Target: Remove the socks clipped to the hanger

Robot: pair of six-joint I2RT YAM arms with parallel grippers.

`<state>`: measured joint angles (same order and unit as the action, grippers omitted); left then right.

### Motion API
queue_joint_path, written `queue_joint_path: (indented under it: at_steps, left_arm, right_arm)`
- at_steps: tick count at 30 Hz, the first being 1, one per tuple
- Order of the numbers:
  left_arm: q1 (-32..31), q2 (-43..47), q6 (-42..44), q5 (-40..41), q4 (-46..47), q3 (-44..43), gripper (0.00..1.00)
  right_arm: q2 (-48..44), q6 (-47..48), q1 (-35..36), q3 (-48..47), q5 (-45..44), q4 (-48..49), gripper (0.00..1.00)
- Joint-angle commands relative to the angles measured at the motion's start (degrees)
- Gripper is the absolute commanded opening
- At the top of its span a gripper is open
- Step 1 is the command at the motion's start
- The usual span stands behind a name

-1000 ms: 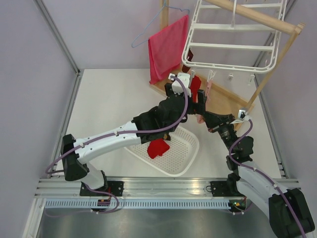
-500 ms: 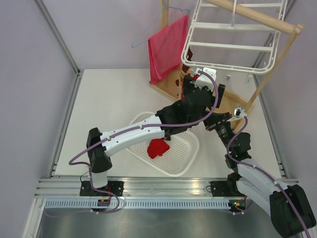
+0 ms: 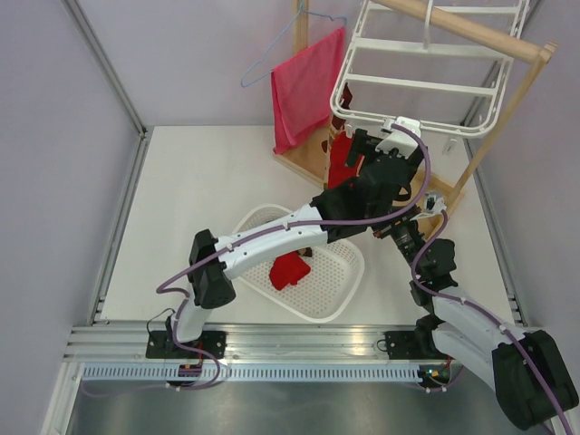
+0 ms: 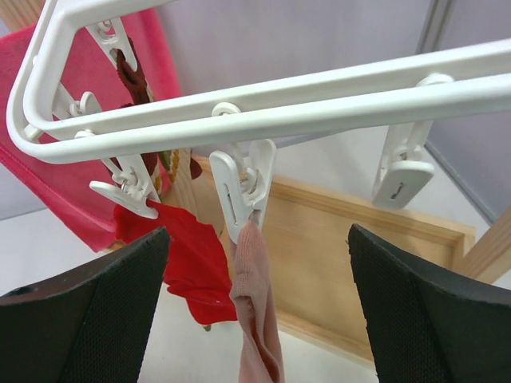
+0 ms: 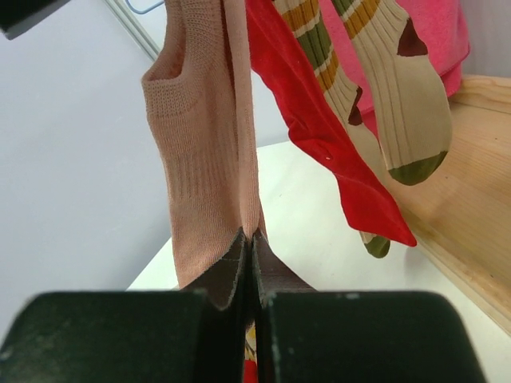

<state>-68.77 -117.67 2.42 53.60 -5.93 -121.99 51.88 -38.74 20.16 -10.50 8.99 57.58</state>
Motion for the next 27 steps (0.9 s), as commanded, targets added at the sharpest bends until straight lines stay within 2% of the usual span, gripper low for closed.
queue_joint_path:
  at_steps: [1,3,11,17,18,20,21,23,24,27]
  left_arm:
    - [0.74,-0.81,4.09,3.26,2.15,-2.63,0.93]
    - [0.83,-0.90,4.00,3.35,2.59,-2.63,0.85]
    - [1.10,-1.95,8.30,5.55,9.45,-3.34,0.65]
    - [1.18,-2.92,9.80,5.98,11.56,-3.86,0.38]
    - [1.10,-3.09,10.06,5.99,11.73,-4.04,0.30]
    - [1.10,-3.36,10.24,5.90,11.82,-4.13,0.23]
    - [1.18,-3.45,10.15,5.90,11.74,-4.22,0.13]
    - [1.18,-3.53,9.98,5.81,11.82,-4.13,0.06]
    - [1.10,-3.62,9.98,5.64,11.82,-4.13,0.03]
    - [1.10,-3.71,10.15,5.63,11.82,-4.04,0.02]
  right_arm:
    - [-0.64,2.09,0.49,-1.63,1.46,0.25,0.01]
    - [-0.81,2.27,0.49,-1.63,1.55,0.07,0.01]
    - [-0.90,3.23,0.49,-1.98,3.75,0.16,0.01]
    - [-1.34,3.58,0.49,-1.80,4.36,0.43,0.01]
    - [-1.34,3.67,0.49,-1.80,4.45,0.43,0.01]
    - [-1.69,3.76,0.58,-1.80,4.37,0.43,0.01]
    - [-1.69,3.76,0.49,-1.80,4.37,0.43,0.01]
    - [-1.26,3.85,0.49,-1.80,4.37,0.42,0.01]
    - [-1.25,3.94,0.49,-1.80,4.37,0.34,0.01]
    - [-0.99,4.03,0.49,-1.71,4.28,0.43,0.01]
